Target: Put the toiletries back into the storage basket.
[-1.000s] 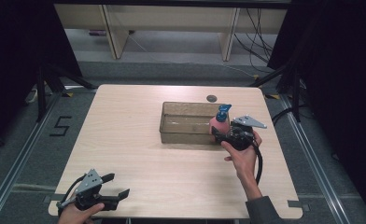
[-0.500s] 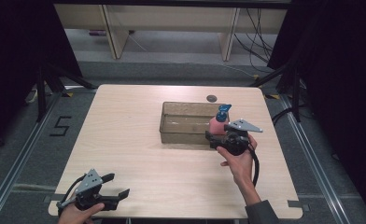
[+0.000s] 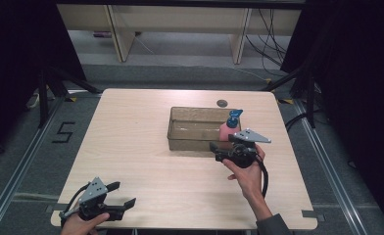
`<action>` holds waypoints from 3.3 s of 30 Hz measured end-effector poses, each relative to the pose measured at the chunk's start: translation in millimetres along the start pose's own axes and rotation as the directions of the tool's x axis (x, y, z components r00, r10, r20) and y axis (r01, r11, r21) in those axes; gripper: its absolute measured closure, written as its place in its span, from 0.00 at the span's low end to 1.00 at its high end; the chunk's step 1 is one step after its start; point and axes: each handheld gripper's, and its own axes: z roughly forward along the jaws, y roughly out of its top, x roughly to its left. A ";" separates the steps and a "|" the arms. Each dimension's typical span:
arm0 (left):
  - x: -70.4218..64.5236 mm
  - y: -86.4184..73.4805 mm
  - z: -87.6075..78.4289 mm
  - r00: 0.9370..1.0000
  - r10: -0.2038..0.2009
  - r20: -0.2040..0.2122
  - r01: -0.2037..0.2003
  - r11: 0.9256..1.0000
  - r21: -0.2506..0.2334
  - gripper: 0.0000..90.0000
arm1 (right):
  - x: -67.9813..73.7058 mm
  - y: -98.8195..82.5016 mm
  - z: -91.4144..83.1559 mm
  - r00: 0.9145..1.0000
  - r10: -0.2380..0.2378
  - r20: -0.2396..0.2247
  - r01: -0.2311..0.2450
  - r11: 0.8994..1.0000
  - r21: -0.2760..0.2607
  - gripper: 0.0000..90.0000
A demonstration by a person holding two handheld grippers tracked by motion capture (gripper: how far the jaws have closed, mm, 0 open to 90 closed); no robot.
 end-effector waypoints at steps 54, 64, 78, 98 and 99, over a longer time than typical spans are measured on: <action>-0.5 -0.2 0.2 1.000 0.010 -0.002 -0.010 1.000 0.006 0.16 | 35.8 -35.9 -10.1 0.985 -0.049 -0.164 0.053 0.998 0.020 0.18; -1.2 -0.2 0.6 1.000 0.007 0.000 -0.007 1.000 0.004 0.16 | 37.7 -44.4 -16.6 0.984 -0.027 -0.175 0.035 0.999 0.040 0.18; -1.8 0.0 0.6 1.000 0.010 0.000 -0.010 1.000 0.009 0.16 | 41.1 -53.4 -24.3 0.978 -0.023 -0.208 0.036 0.998 0.058 0.17; -2.3 0.0 1.1 1.000 0.008 0.014 -0.008 1.000 -0.004 0.16 | 44.2 -65.9 -38.1 0.972 -0.078 -0.223 0.090 0.995 0.041 0.17; -2.9 0.0 1.6 1.000 0.001 0.015 -0.001 1.000 -0.010 0.16 | 44.2 -66.9 -38.1 0.970 -0.070 -0.234 0.082 0.996 0.043 0.17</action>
